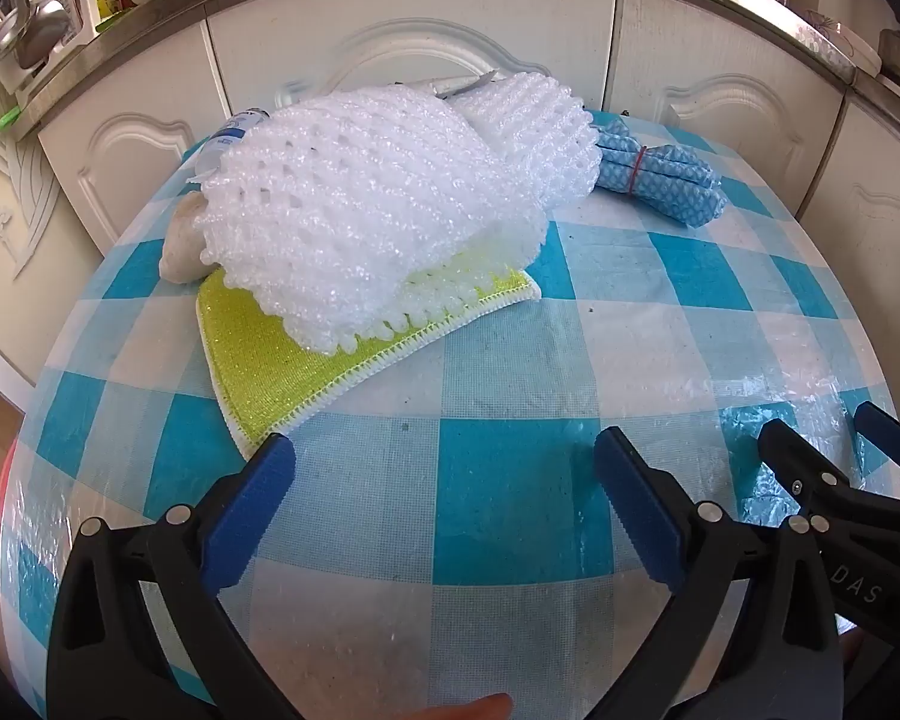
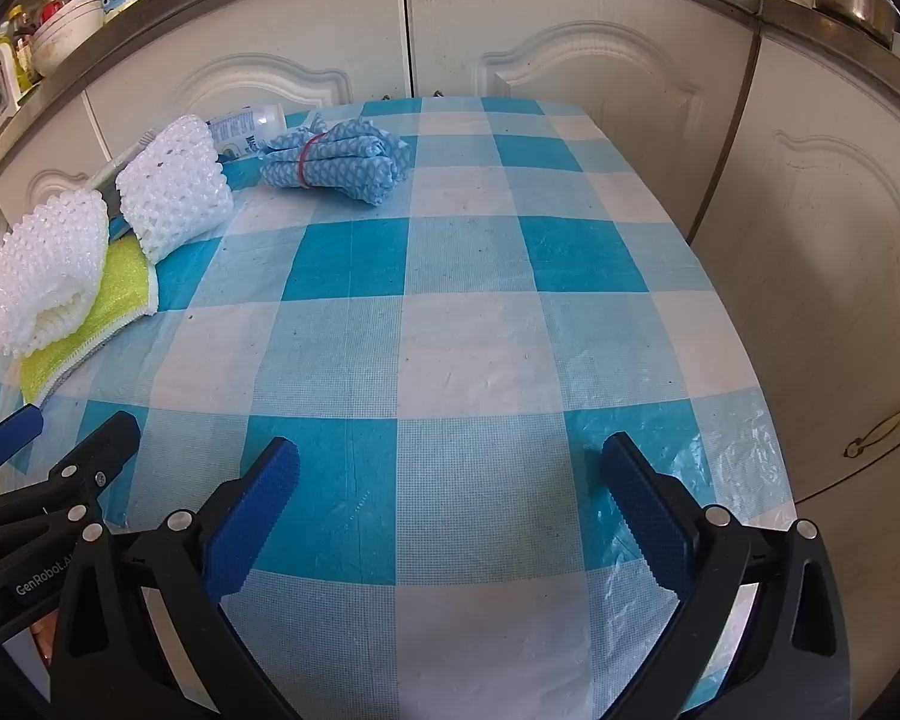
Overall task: Collect trash
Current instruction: 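Move both tools toward the pile of items on the checked table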
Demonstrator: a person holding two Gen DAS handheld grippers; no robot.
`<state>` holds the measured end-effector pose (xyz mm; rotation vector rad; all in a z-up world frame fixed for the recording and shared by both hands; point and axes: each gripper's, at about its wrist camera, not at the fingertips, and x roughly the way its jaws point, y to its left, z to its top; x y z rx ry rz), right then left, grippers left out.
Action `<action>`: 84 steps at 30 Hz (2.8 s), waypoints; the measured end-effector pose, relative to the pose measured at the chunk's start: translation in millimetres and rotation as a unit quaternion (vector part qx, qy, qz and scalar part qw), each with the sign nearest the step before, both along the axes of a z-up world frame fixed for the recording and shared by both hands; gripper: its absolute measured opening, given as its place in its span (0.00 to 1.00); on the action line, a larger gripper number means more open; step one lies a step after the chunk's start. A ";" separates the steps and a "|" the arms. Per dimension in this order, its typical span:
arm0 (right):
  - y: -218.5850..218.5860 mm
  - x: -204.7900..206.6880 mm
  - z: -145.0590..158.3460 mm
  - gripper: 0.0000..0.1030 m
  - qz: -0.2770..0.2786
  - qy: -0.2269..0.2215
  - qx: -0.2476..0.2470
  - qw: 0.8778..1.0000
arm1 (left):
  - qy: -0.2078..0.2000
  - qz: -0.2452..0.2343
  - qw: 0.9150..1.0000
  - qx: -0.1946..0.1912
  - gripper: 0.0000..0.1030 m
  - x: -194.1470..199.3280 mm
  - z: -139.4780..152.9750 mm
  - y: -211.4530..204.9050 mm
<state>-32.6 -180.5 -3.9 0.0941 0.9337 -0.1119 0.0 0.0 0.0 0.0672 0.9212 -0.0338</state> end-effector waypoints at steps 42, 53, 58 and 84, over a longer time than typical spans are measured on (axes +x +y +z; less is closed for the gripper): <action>16.4 -37.1 7.0 0.96 0.023 -0.009 0.025 0.999 | -0.060 -0.029 0.998 -0.011 0.96 -57.8 21.1 11.7; 30.0 -75.2 63.7 0.96 0.036 -0.082 -0.001 0.996 | -0.140 -0.002 0.990 -0.022 0.96 -98.6 71.5 43.8; 40.5 -97.2 103.0 0.96 0.057 -0.152 0.003 0.987 | -0.171 0.026 0.985 -0.020 0.96 -113.9 92.2 66.8; 79.6 -163.4 178.2 0.96 0.075 -0.291 -0.019 0.953 | -0.245 0.089 0.965 -0.010 0.96 -165.8 142.4 127.9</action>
